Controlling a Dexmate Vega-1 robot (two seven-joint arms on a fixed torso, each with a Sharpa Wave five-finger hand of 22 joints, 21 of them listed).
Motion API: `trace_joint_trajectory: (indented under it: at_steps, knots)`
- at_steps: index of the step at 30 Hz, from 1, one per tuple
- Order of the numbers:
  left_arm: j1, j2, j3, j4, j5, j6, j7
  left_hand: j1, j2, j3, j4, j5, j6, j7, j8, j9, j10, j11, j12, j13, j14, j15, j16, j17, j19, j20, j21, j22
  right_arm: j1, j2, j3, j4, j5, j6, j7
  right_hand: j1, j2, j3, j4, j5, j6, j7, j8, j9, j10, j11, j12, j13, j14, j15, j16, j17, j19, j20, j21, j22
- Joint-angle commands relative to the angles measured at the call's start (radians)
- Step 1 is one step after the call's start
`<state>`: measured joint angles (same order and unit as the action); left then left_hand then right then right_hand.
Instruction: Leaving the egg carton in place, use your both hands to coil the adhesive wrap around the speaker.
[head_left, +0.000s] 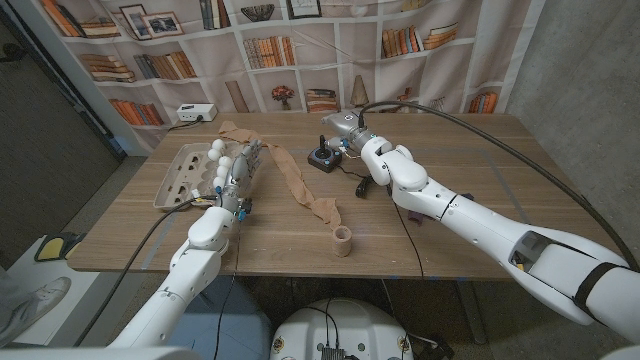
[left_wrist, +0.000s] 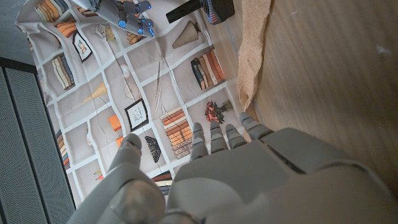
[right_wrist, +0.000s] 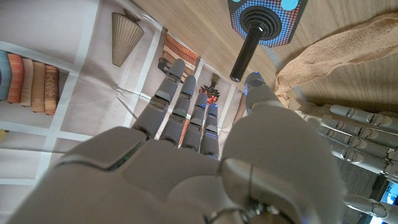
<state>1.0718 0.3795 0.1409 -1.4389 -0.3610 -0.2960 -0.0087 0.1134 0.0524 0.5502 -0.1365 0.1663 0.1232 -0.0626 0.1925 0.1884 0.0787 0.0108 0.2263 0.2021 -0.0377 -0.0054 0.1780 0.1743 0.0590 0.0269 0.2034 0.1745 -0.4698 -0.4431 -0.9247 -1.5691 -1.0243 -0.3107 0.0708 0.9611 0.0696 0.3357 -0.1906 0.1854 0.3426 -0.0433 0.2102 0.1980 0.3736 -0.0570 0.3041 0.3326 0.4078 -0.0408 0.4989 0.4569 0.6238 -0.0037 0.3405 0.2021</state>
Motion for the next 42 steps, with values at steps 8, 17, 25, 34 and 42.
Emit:
trace_joint_trajectory:
  at_steps: [8, 17, 25, 34, 42]
  knots:
    - [0.003, -0.003, 0.001, -0.002, -0.002, 0.000, 0.002, 0.005, 0.005, -0.006, 0.001, 0.007, 0.008, 0.000, 0.002, 0.002, 0.006, -0.002, 0.004, 0.004, -0.005, -0.002, 0.005, 0.003, 0.009, -0.003, -0.003, 0.004, 0.009, 0.019, -0.025, 0.033, -0.083, 0.012, 0.000, 0.037, 0.002, 0.007, 0.005, 0.009, 0.009, -0.012, 0.000, 0.001, 0.003, -0.015, -0.005, 0.003, -0.008, -0.149, 0.000, 0.011, -0.006, -0.003, 0.007, 0.006]
    - [-0.002, -0.005, 0.003, 0.008, -0.003, -0.003, -0.003, 0.005, 0.005, -0.007, 0.001, 0.007, 0.009, 0.000, 0.003, 0.002, 0.006, -0.002, 0.004, 0.004, -0.005, -0.003, 0.005, 0.003, 0.010, -0.003, -0.003, 0.004, 0.019, 0.026, -0.035, 0.050, -0.112, 0.014, 0.003, 0.040, 0.000, 0.002, 0.013, 0.007, 0.012, -0.014, 0.001, 0.002, 0.005, -0.016, -0.004, 0.004, -0.008, -0.150, 0.005, 0.017, -0.007, -0.003, 0.008, 0.006]
    - [-0.006, -0.008, 0.005, 0.015, -0.003, -0.004, -0.008, 0.005, 0.005, -0.007, 0.001, 0.007, 0.010, 0.000, 0.003, 0.002, 0.006, -0.004, 0.004, 0.004, -0.005, -0.003, 0.005, 0.003, 0.010, -0.003, -0.003, 0.004, 0.026, 0.041, -0.060, 0.062, -0.174, 0.010, 0.004, 0.057, 0.005, 0.005, 0.012, 0.008, 0.015, -0.018, 0.001, 0.002, 0.007, -0.019, -0.004, 0.006, -0.003, -0.153, 0.010, 0.023, -0.009, -0.003, 0.010, 0.006]
    - [-0.011, -0.010, 0.003, 0.023, -0.003, -0.006, -0.011, 0.005, 0.005, -0.008, 0.001, 0.007, 0.009, 0.000, 0.002, 0.002, 0.009, -0.003, 0.005, 0.004, -0.005, -0.003, 0.005, 0.003, 0.009, -0.002, -0.003, 0.004, 0.029, 0.053, -0.067, 0.078, -0.213, 0.010, 0.004, 0.082, 0.009, 0.013, 0.010, 0.012, 0.019, -0.022, 0.002, 0.002, 0.008, -0.022, -0.003, 0.008, 0.000, -0.156, 0.007, 0.023, -0.011, -0.004, 0.012, 0.006]
    - [-0.016, -0.013, 0.007, 0.032, -0.004, -0.005, -0.019, 0.006, 0.006, -0.008, 0.001, 0.007, 0.011, -0.001, 0.003, 0.002, 0.014, -0.002, 0.006, 0.004, -0.004, -0.002, 0.006, 0.003, 0.010, -0.002, -0.004, 0.004, 0.033, 0.063, -0.072, 0.094, -0.242, 0.005, 0.012, 0.114, 0.002, 0.020, 0.002, 0.015, 0.021, -0.026, 0.002, 0.002, 0.008, -0.026, -0.003, 0.010, 0.004, -0.161, 0.004, 0.023, -0.013, -0.004, 0.014, 0.006]
